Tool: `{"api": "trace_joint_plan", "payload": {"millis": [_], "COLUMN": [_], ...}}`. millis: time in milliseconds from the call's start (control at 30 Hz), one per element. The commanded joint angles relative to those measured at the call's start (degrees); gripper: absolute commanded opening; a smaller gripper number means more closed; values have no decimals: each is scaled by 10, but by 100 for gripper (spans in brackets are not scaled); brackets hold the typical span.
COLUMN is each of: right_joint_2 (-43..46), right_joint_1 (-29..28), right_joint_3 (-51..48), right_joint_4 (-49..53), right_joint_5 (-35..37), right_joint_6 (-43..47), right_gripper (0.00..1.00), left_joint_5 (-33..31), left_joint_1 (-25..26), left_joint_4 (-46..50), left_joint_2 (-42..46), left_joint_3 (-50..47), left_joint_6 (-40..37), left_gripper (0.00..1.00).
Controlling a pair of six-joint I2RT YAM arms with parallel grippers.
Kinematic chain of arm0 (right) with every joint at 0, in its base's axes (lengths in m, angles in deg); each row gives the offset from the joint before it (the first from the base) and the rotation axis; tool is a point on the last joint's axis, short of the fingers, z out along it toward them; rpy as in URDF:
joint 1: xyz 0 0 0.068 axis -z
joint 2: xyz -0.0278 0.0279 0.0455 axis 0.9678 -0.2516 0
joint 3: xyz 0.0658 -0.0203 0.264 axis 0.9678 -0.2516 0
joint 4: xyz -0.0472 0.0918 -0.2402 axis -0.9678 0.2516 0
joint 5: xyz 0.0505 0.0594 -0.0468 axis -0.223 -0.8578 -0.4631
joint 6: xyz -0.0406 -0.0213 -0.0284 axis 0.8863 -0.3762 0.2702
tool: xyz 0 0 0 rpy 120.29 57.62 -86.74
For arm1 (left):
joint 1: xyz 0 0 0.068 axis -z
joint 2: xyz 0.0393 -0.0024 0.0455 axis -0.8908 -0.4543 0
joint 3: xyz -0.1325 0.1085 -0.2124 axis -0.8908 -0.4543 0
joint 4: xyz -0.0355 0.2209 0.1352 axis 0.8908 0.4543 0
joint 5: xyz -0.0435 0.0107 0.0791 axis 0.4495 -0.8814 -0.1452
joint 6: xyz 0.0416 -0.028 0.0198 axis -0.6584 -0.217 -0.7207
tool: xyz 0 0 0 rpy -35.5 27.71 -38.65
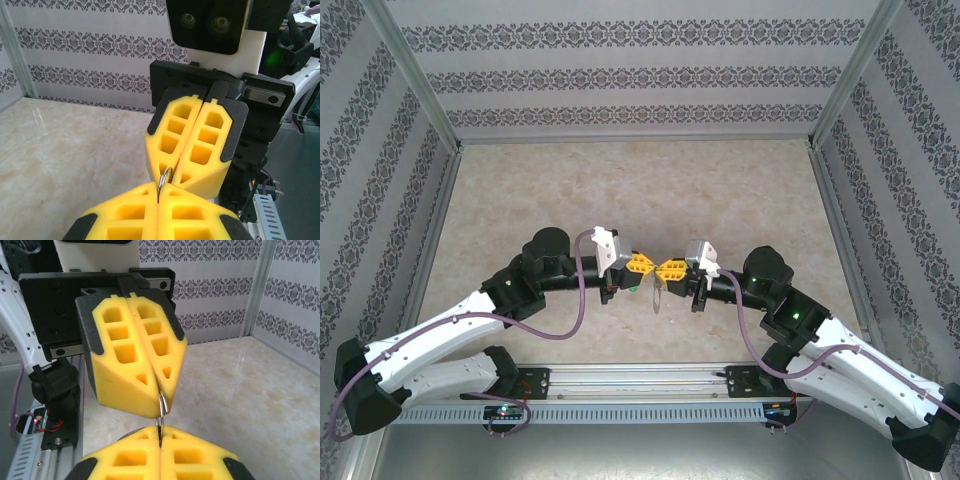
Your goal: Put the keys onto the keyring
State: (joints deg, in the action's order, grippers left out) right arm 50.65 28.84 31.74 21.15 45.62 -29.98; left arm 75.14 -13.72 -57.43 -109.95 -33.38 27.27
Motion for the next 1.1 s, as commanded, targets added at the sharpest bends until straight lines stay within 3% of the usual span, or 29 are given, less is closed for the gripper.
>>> {"api": "trace_joint_plan", "payload": {"millis": [0, 167, 300, 433, 667, 1067], "right_joint_2": [-1, -2, -17, -62, -94, -119], "right_joint_1": [3, 3, 4, 3, -25, -50], "right_joint_3": [-3, 0, 26, 68, 96, 113], "right_joint_4": [-20, -11, 51, 118, 156, 177], "right_joint_5": [-19, -12, 28, 57, 95, 93], "right_joint_6": [2, 8, 39, 55, 74, 90], "right_gripper": [0, 0, 0, 0, 0, 0], "left_joint_5": [5, -19, -53, -96, -130, -136], "left_joint_1": [-3, -3, -3, 3, 18, 30], "left_joint_4": [25, 106, 212, 284, 372, 381], "left_joint_2": [7, -2, -21, -35, -70, -96], "left_joint_3": [25, 53, 97, 127, 174, 186], "left_joint_6": [-21, -55, -94, -126, -157, -168], "left_gripper": [0, 0, 21, 30, 36, 37]}}
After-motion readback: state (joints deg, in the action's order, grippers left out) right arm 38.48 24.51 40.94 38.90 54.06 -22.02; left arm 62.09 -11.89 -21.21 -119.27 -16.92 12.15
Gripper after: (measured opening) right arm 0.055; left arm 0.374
